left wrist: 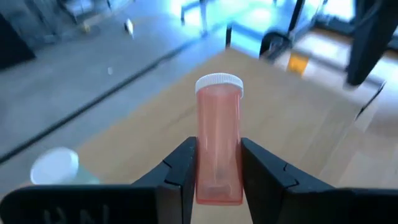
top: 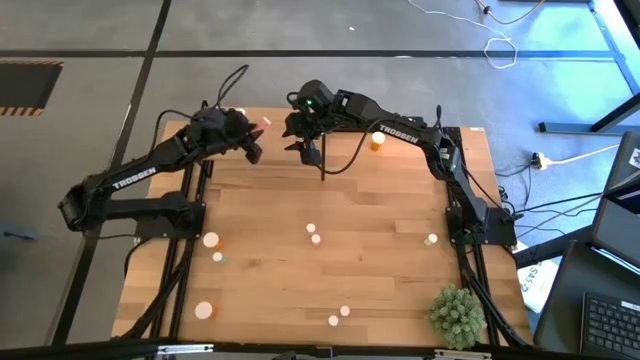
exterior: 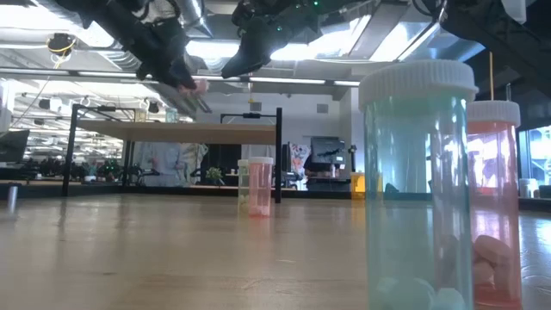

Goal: Pick and place medicine bottles onto shelf by color
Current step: Put the top right small red pill bottle on the shelf

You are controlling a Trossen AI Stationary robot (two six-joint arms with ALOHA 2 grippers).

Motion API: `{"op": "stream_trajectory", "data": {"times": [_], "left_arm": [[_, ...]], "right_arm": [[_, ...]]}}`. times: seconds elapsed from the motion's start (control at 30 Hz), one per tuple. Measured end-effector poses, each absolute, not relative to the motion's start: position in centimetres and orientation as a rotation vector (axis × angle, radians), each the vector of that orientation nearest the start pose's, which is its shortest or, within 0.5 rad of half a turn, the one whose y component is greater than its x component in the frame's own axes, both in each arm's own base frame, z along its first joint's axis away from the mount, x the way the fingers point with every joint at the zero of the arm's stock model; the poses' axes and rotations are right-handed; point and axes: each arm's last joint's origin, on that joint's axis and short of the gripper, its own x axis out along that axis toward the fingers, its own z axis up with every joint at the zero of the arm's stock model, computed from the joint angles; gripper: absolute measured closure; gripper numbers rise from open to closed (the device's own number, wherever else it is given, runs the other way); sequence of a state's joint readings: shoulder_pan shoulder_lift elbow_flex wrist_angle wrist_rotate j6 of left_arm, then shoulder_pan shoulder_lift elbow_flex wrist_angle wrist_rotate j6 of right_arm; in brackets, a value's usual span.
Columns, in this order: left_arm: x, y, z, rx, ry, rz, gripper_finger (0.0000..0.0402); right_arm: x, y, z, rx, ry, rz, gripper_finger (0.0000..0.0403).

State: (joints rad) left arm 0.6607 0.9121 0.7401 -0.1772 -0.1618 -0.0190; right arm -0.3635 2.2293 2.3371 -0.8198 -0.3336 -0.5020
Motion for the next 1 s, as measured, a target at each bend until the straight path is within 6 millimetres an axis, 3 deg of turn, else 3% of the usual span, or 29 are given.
{"op": "stream_trajectory", "data": {"times": [0.13,0.5,1.0], "left_arm": [[15.3,12.1,29.2,-0.066,0.240,0.822,0.0302],[13.8,11.0,25.3,-0.003,-0.083,0.816,0.0302],[13.1,10.5,21.9,-0.038,-0.120,0.811,0.0302]], "right_arm": [[46.2,-16.6,33.6,-0.240,0.655,0.138,0.0216],[46.2,-16.6,33.6,-0.240,0.655,0.139,0.0216],[46.2,-16.6,33.6,-0.240,0.656,0.139,0.0216]]}}
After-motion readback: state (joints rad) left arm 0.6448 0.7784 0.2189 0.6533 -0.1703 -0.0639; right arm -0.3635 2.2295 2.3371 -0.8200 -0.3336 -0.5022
